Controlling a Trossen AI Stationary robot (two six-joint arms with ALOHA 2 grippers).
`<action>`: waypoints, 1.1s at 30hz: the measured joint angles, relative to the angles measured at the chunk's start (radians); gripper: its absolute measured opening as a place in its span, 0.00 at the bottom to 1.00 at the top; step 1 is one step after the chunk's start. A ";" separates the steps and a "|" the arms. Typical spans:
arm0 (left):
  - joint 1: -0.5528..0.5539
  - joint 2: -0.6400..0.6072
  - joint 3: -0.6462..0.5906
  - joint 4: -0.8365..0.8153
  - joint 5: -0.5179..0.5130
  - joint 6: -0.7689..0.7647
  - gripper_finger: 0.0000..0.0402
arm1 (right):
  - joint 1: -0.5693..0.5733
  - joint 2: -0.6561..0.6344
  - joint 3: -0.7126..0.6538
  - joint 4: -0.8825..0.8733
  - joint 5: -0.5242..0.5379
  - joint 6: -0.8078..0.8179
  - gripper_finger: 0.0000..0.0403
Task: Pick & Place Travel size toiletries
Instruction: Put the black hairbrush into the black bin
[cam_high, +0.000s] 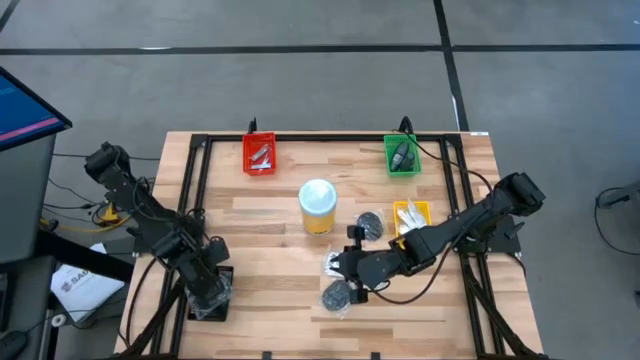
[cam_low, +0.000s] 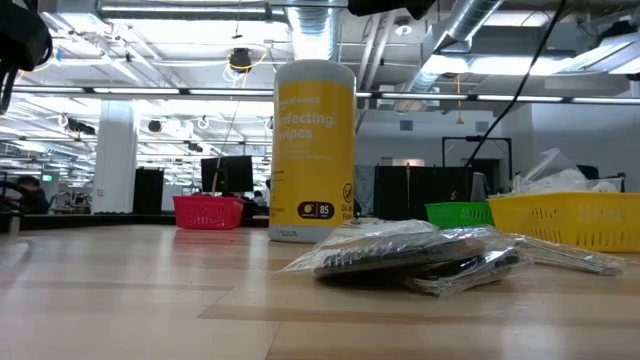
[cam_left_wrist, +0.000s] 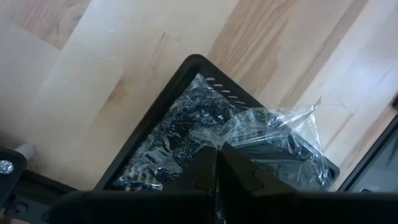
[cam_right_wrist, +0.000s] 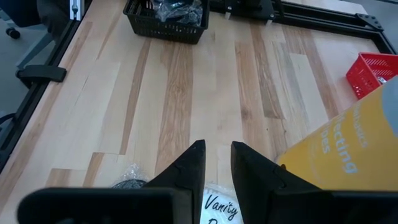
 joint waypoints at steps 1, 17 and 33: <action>0.000 0.002 0.000 0.000 0.000 0.000 0.00 | 0.000 0.000 0.000 0.000 0.000 0.000 0.17; 0.000 0.003 0.000 -0.003 0.007 0.030 0.24 | 0.000 0.000 0.000 0.000 0.000 0.000 0.17; 0.001 -0.004 0.000 0.008 0.057 0.051 0.29 | -0.007 0.000 0.000 0.000 0.000 -0.005 0.17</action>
